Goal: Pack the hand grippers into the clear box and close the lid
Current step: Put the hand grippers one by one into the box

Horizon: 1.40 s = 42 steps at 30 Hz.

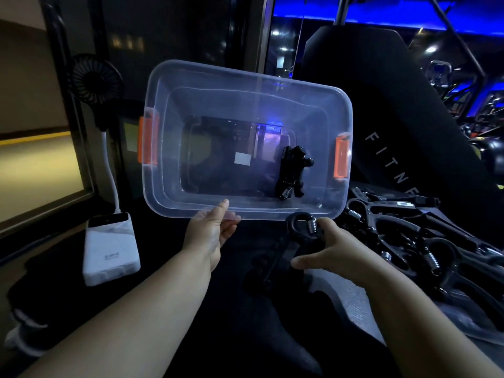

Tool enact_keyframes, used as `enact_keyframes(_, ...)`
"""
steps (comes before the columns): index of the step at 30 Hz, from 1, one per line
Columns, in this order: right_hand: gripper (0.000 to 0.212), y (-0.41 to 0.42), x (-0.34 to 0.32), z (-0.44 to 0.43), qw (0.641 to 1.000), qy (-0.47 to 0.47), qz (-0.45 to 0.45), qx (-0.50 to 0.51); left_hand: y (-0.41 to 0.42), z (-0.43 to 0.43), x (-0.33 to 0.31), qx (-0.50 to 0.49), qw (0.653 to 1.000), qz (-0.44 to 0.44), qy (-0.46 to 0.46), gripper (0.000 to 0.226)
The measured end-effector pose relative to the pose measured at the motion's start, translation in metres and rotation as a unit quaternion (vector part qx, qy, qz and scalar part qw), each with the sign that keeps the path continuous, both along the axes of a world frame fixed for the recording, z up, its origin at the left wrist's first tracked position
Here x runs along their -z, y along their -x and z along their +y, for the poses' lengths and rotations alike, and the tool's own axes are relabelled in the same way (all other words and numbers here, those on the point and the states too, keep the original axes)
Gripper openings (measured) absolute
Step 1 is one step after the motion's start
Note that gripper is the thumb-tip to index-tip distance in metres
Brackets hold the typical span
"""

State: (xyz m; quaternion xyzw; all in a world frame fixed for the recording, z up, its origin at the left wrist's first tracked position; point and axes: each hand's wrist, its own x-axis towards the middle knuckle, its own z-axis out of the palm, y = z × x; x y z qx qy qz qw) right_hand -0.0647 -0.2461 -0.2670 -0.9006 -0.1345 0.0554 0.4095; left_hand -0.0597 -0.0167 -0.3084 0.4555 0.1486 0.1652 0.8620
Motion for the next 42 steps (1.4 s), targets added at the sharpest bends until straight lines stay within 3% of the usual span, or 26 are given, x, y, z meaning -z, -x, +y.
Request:
enact_keyframes(6,0.053,0.0,-0.005,0.001,0.993,-0.098,0.03,-0.053,0.0,0.001,0.0,0.002,1.0,0.002,0.004,0.017)
enact_keyframes(14,0.041,-0.013,-0.027,0.021,0.965,-0.248,-0.079,-0.039,-0.002,0.0,0.0,-0.003,1.0,0.01,0.012,0.02)
enact_keyframes(19,0.04,-0.046,-0.051,0.029,0.965,-0.165,-0.194,0.058,-0.002,0.001,0.0,0.011,1.0,-0.007,0.009,0.017)
enact_keyframes(22,0.064,-0.066,-0.059,0.037,0.962,-0.078,-0.232,0.119,-0.001,0.001,-0.001,0.01,1.0,-0.008,0.016,0.015)
enact_keyframes(24,0.077,-0.076,-0.061,0.044,0.961,-0.008,-0.237,0.14,-0.002,0.001,-0.001,0.013,1.0,-0.008,0.018,0.015)
enact_keyframes(28,0.076,-0.092,-0.059,0.061,0.954,0.129,-0.232,0.141,-0.002,0.001,-0.002,0.019,1.0,-0.01,0.018,0.014)
enact_keyframes(38,0.073,-0.147,-0.043,0.088,0.941,0.218,-0.22,0.135,-0.002,0.002,0.0,0.02,1.0,-0.008,0.009,0.014)
enact_keyframes(42,0.07,-0.163,-0.043,0.094,0.918,0.293,-0.216,0.156,-0.001,0.002,-0.002,0.019,1.0,-0.007,0.008,0.013)
